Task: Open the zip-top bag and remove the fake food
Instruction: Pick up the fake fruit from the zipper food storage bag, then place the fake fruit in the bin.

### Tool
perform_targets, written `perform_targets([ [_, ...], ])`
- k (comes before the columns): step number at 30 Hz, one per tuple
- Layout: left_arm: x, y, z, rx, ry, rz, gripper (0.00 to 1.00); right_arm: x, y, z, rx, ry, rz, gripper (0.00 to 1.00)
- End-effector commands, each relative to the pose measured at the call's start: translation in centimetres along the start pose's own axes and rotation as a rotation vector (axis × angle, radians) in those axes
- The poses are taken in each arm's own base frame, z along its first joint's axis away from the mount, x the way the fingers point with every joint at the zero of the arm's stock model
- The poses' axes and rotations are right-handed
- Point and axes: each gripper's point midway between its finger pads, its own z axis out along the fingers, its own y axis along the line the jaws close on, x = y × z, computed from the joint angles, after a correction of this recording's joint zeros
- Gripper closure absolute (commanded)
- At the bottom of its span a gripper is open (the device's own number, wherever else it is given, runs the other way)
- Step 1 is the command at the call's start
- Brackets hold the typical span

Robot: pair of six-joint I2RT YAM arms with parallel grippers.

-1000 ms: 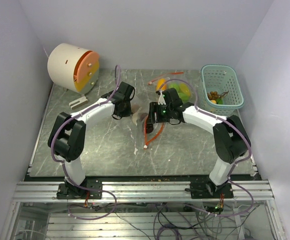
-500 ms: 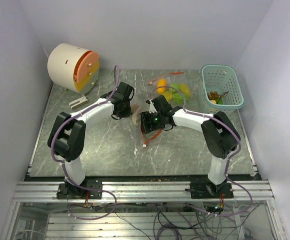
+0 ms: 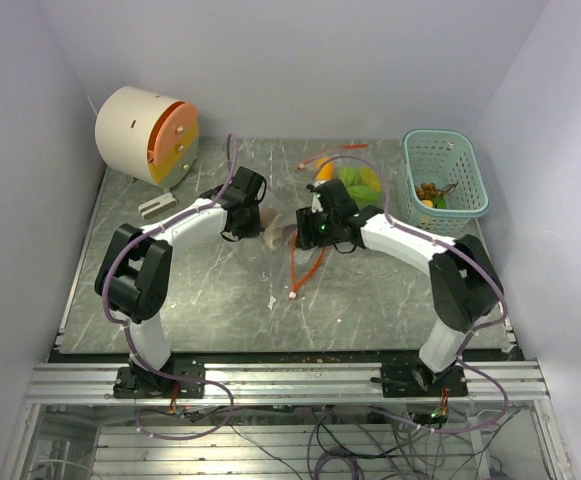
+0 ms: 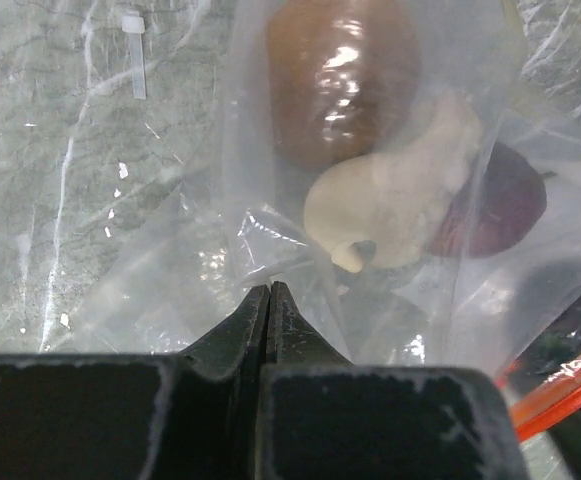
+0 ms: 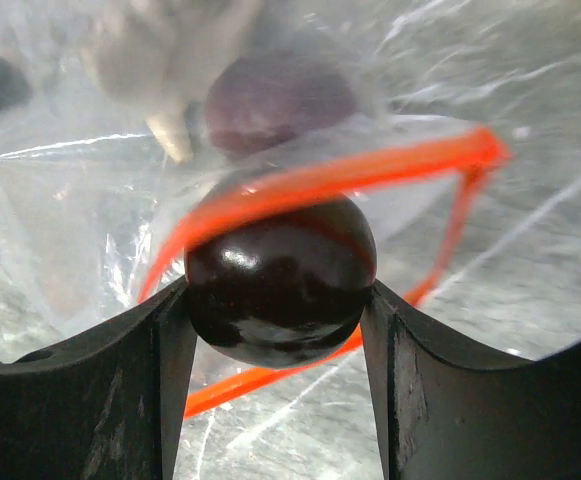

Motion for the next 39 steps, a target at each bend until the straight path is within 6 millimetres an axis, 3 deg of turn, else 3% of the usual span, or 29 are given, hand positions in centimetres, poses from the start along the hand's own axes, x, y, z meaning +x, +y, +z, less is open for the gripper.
perform_targets([
  [1, -0.5, -0.5, -0.5, 0.045, -0.012, -0.006, 0.93, -5.7, -3.1, -4.7, 0.078, -0.191, 0.038, 0.49],
  [10, -0.8, -1.1, -0.6, 0.073, -0.015, 0.005, 0.93, -14.3, -16.6, -14.6, 0.305, -0.461, 0.247, 0.49],
  [12, -0.9, -1.3, -0.6, 0.079, -0.013, 0.004, 0.93, -14.9, -20.0, -16.3, 0.379, -0.482, 0.314, 0.49],
  [13, -0.9, -1.4, -0.5, 0.083, -0.013, 0.002, 0.93, -14.5, -22.4, -17.1, 0.429, -0.479, 0.369, 0.49],
  [15, -0.8, -1.5, -0.4, 0.088, -0.01, 0.002, 0.93, -13.7, -25.1, -17.9, 0.47, -0.466, 0.449, 0.49],
  [20, -0.8, -1.2, -0.5, 0.079, -0.013, -0.001, 0.93, -12.2, -28.6, -19.1, 0.543, -0.464, 0.529, 0.48],
  [22, -0.7, -1.3, -0.5, 0.082, -0.012, -0.001, 0.93, -11.6, -29.4, -19.0, 0.557, -0.452, 0.548, 0.46],
  [26, -0.7, -1.4, -0.4, 0.086, -0.009, -0.005, 0.93, -10.6, -30.3, -18.6, 0.578, -0.412, 0.57, 0.25],
  [31, -1.0, -1.7, -0.3, 0.095, -0.011, -0.008, 0.93, -11.4, -30.2, -20.0, 0.594, -0.448, 0.543, 0.09],
  [33, -0.9, -1.9, -0.2, 0.103, -0.009, -0.011, 0.93, -11.6, -30.0, -20.7, 0.599, -0.461, 0.525, 0.08],
  [36, -0.7, -2.0, -0.1, 0.11, -0.004, -0.017, 0.93, -12.3, -27.4, -20.4, 0.551, -0.473, 0.463, 0.13],
  [39, -0.7, -1.9, 0.0, 0.106, -0.004, -0.016, 0.93, -12.9, -23.4, -18.9, 0.488, -0.462, 0.371, 0.18],
])
